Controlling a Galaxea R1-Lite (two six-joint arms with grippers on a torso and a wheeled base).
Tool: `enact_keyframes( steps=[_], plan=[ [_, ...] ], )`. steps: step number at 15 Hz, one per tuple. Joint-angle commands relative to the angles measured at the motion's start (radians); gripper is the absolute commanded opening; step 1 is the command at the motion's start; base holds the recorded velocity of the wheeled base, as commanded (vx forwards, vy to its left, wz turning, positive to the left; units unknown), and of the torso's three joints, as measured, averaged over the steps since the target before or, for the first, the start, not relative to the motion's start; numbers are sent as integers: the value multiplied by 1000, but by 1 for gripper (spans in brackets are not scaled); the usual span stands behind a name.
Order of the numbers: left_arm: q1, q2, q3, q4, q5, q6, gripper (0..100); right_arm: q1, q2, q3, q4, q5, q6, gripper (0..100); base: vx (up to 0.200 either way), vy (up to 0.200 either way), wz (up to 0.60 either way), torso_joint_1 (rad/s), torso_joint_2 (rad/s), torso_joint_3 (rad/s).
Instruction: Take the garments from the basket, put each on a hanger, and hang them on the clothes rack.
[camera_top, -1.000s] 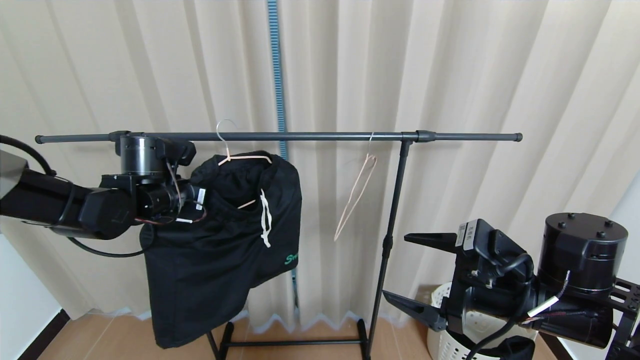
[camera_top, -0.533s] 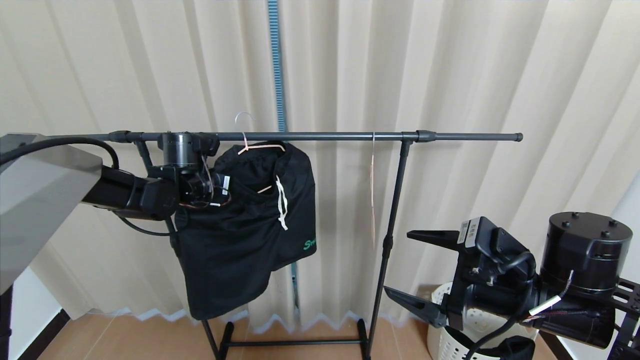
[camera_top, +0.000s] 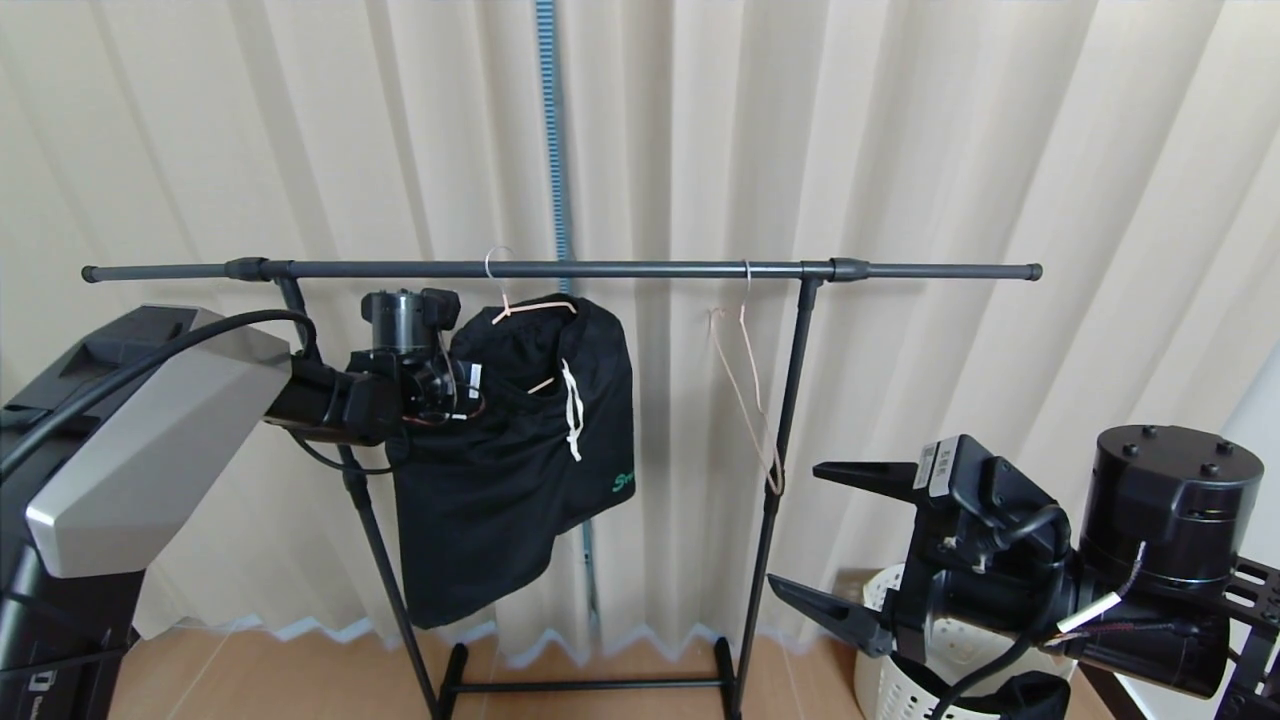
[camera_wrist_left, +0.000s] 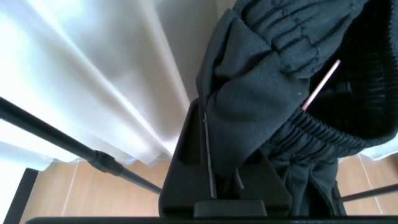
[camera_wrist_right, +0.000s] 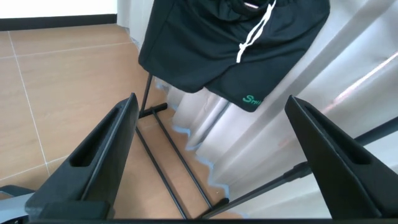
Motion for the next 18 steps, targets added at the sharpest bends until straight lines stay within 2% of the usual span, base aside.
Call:
enact_keyframes(
  steps=[1, 2, 3, 5, 8, 9, 10, 11, 15, 17, 18],
  plan=[
    [0, 12, 6, -2, 1, 0, 0, -1, 2, -1, 0, 1, -1, 100, 0, 0, 0, 0, 0, 0],
    [0, 7, 24, -3, 1, 0, 0, 1, 4, -1, 0, 1, -1, 100, 0, 0, 0, 0, 0, 0],
    [0, 5, 33, -3, -1, 0, 100, 1, 5, -1, 0, 1, -1, 100, 0, 0, 0, 0, 0, 0],
    [0, -16, 73, -6, -4, 0, 100, -1, 5, -1, 0, 1, -1, 100, 0, 0, 0, 0, 0, 0],
    [3, -106, 190, -6, -12, 13, 100, -2, 2, -1, 0, 1, -1, 100, 0, 0, 0, 0, 0, 0],
    [6, -194, 294, -6, -22, 23, 100, -7, -1, -1, 0, 1, -1, 100, 0, 0, 0, 0, 0, 0],
    [9, -225, 334, -6, -27, 33, 100, -10, -4, -1, 0, 1, -1, 100, 0, 0, 0, 0, 0, 0],
    [25, -324, 454, -9, -56, 46, 100, -11, -12, 0, 0, 1, -1, 100, 0, 0, 0, 0, 0, 0],
    [71, -620, 722, -9, -200, 46, 100, -11, -35, 0, 0, 2, 1, 100, 0, 0, 0, 0, 0, 0],
    [97, -752, 846, -9, -260, 46, 100, -13, -81, -6, 0, 2, 7, 100, 0, 0, 0, 0, 0, 0],
    [120, -852, 943, -9, -318, 46, 100, -13, -130, -7, 0, -7, 35, 100, 0, 0, 0, 0, 0, 0]
  ],
)
